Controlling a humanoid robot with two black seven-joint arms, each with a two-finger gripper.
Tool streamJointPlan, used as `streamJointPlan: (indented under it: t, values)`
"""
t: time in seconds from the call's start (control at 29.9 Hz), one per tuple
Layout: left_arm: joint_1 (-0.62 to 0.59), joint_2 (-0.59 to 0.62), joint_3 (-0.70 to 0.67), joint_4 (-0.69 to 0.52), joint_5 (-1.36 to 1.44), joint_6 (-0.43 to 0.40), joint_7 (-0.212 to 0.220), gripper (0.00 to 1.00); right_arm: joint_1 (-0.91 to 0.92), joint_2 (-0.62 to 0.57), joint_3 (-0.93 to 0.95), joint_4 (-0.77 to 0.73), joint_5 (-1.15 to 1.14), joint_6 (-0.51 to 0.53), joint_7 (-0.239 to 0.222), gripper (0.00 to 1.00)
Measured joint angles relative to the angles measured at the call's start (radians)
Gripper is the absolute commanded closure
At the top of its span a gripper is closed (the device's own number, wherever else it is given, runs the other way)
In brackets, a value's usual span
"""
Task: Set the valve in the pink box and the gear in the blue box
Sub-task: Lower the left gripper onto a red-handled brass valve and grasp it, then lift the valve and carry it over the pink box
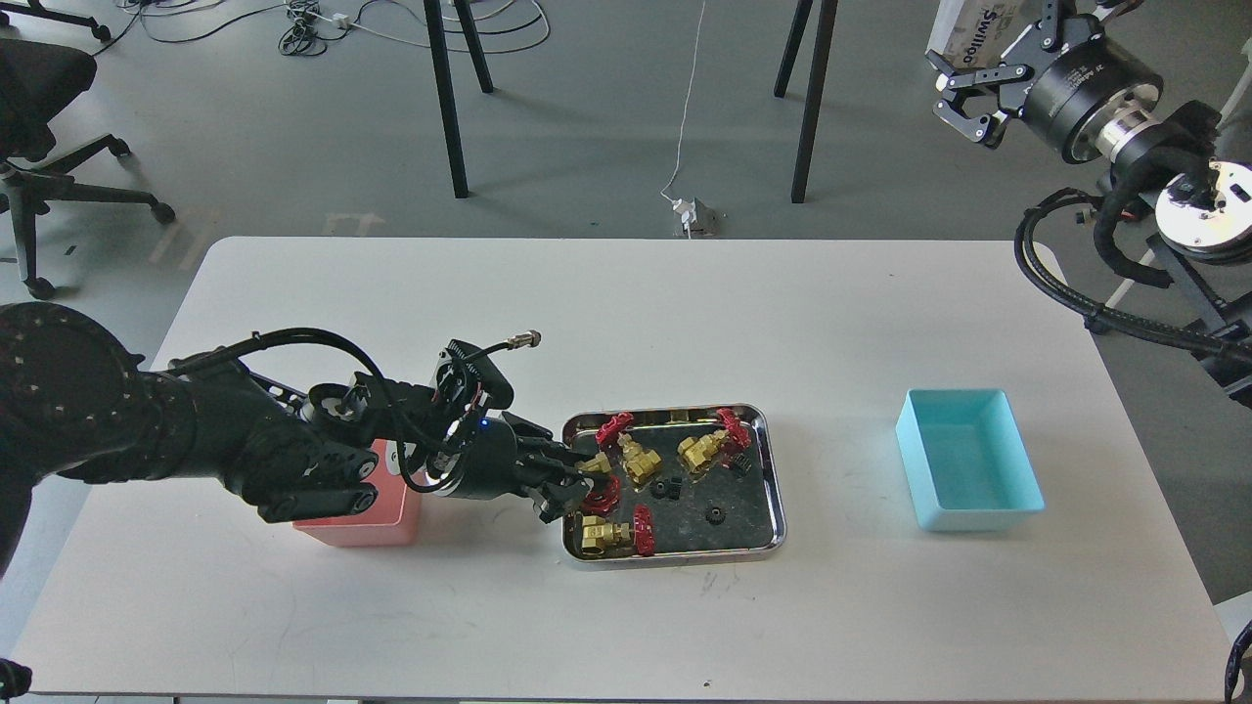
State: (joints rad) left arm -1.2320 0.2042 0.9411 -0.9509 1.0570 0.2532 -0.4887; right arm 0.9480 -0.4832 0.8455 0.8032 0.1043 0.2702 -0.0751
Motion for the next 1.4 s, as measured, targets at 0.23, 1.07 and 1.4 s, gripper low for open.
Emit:
streamJointPlan:
  t: [0.23,1.07,1.4]
  values:
    - [-0.010,0.000,-0.001,0.000,0.001,0.001,0.000,0.84,-0.003,-0.001,0.003,0.000,0.000,0.000,0.001,0.00]
    - [-0.098,0.080,-0.024,-0.070,0.014,0.029,0.000,0.91,-0.012,0.000,0.013,0.005,0.000,-0.002,0.005,0.00]
    - [-0.226,0.421,-0.105,-0.318,0.092,0.042,0.000,0.91,0.143,0.003,-0.006,0.047,-0.001,-0.162,-0.001,0.00]
